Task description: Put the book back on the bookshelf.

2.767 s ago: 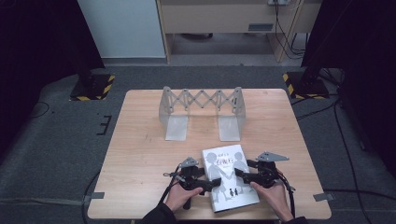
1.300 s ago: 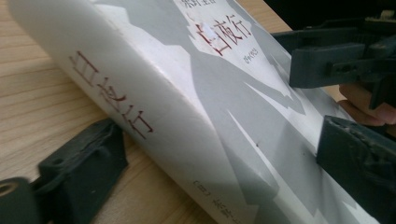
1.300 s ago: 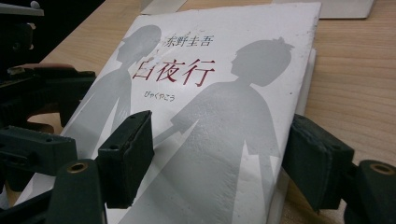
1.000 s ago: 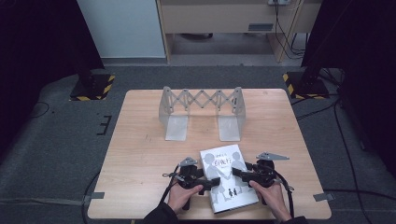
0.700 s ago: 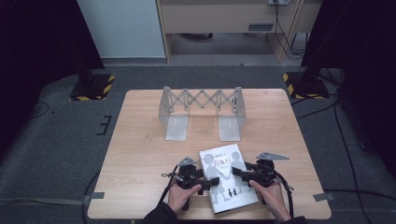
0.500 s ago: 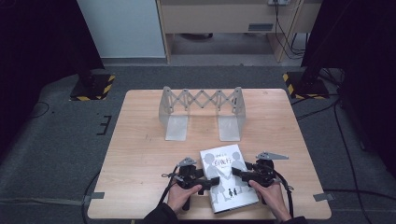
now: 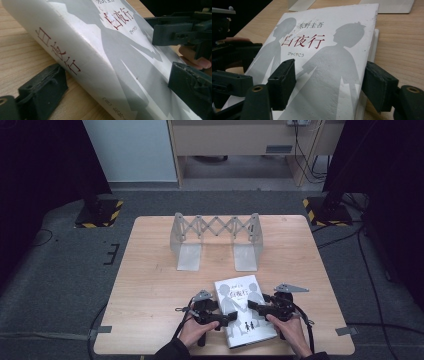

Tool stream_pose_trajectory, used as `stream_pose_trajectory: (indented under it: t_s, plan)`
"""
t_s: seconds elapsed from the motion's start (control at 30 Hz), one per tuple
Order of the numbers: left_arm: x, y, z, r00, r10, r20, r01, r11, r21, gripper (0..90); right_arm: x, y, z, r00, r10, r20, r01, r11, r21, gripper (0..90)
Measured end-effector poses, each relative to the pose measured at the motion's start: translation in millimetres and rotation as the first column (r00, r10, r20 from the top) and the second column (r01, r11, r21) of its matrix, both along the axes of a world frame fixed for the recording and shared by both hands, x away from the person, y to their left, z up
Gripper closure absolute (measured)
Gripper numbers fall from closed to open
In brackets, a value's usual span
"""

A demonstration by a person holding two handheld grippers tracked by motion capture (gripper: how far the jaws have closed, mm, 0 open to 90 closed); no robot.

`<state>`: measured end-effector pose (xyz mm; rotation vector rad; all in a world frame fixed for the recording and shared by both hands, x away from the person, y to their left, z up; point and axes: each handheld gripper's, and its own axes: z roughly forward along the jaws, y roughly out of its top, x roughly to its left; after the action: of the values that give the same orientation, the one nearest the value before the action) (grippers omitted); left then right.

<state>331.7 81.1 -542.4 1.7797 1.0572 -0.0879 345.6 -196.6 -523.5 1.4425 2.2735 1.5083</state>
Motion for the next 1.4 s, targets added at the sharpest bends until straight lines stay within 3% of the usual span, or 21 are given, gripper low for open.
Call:
stream_pose_trajectory:
  t_s: [0.37,0.53,0.63,0.73,0.83,0.97,1.07,1.27,1.4]
  plan:
    - [3.4,0.7,-0.3,0.9998,-0.019,0.001,0.019,0.9998,-0.003,0.0,0.0,2.2,-2.0,1.0,-0.002,0.001,0.002,1.0,0.002,25.4]
    - [5.0,4.8,-0.5,0.9999,-0.003,-0.011,0.003,0.9998,-0.02,5.4,0.4,3.0,-0.4,1.0,-0.004,-0.009,0.004,1.0,-0.013,25.9]
    - [5.1,8.5,-0.3,0.9987,0.024,-0.046,-0.026,0.9986,-0.046,10.8,-0.8,1.4,3.1,0.9997,-0.017,0.015,0.018,1.0,-0.013,34.3]
    - [4.6,9.1,0.4,0.9987,0.022,-0.045,-0.024,0.9989,-0.041,11.5,-1.5,1.6,4.8,0.9994,-0.008,0.032,0.009,1.0,-0.022,35.2]
    - [2.7,9.8,4.7,0.9994,0.025,-0.024,-0.026,0.999,-0.036,11.9,-2.8,1.4,7.3,0.9989,-0.005,0.047,0.006,1.0,-0.019,37.7]
    - [0.9,13.9,11.5,0.9981,0.057,0.025,-0.054,0.994,-0.095,20.4,-5.0,-2.3,13.0,0.9956,-0.025,0.091,0.023,0.999,0.022,42.7]
    - [-1.4,13.5,17.9,0.9949,0.057,0.083,-0.05,0.9954,-0.082,21.3,-6.6,-2.6,18.6,0.9906,-0.027,0.134,0.022,0.999,0.04,43.8]
    - [-1.1,13.1,21.7,0.9881,0.056,0.143,-0.045,0.9955,-0.083,21.2,-9.5,-4.4,23.5,0.9819,-0.037,0.186,0.028,0.998,0.055,47.3]
    - [-1.0,8.4,20.8,0.9881,0.022,0.152,-0.001,0.9909,-0.135,21.4,-10.2,-4.8,26.4,0.9802,-0.024,0.197,0.009,0.997,0.08,48.7]
